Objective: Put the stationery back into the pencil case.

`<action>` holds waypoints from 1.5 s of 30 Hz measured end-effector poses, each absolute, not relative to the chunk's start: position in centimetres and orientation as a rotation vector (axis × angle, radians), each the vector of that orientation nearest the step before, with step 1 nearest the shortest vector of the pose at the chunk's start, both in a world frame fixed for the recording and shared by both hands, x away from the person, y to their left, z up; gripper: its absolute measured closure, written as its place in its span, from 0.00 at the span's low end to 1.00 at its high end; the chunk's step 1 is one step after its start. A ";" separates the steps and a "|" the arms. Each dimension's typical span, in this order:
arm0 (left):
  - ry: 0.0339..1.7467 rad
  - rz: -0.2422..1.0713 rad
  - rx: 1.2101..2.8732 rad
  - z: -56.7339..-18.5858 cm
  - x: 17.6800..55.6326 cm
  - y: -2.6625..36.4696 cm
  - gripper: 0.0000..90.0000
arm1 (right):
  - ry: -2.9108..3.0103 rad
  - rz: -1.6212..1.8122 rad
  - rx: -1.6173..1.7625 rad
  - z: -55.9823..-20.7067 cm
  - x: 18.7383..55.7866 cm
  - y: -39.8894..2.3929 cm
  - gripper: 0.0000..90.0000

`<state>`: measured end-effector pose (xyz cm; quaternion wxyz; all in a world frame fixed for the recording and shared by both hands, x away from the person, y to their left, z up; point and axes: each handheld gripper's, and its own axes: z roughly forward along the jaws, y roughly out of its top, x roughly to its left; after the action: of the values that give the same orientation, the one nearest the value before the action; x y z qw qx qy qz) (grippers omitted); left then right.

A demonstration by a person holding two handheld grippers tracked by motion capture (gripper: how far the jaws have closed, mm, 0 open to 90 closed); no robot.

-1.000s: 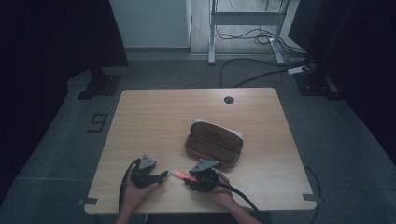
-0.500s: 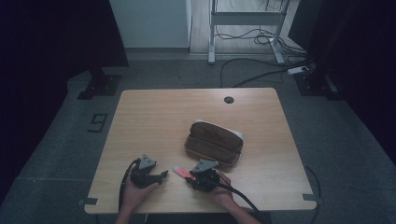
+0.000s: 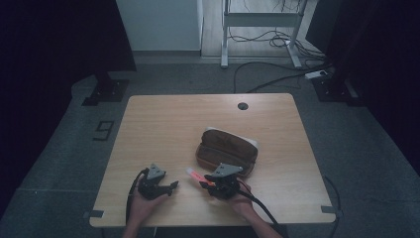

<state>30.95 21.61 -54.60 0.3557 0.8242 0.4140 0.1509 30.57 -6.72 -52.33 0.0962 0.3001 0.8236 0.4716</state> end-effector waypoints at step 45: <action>1.070 0.386 2.126 -54.6 31.0 21.7 0.36 | 2.326 1.459 0.915 -48.9 32.7 -10.8 0.73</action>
<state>30.97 21.66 -54.59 0.3570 0.8237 0.4145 0.1495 32.73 -10.83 -48.93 0.1233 0.3137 0.7976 0.5003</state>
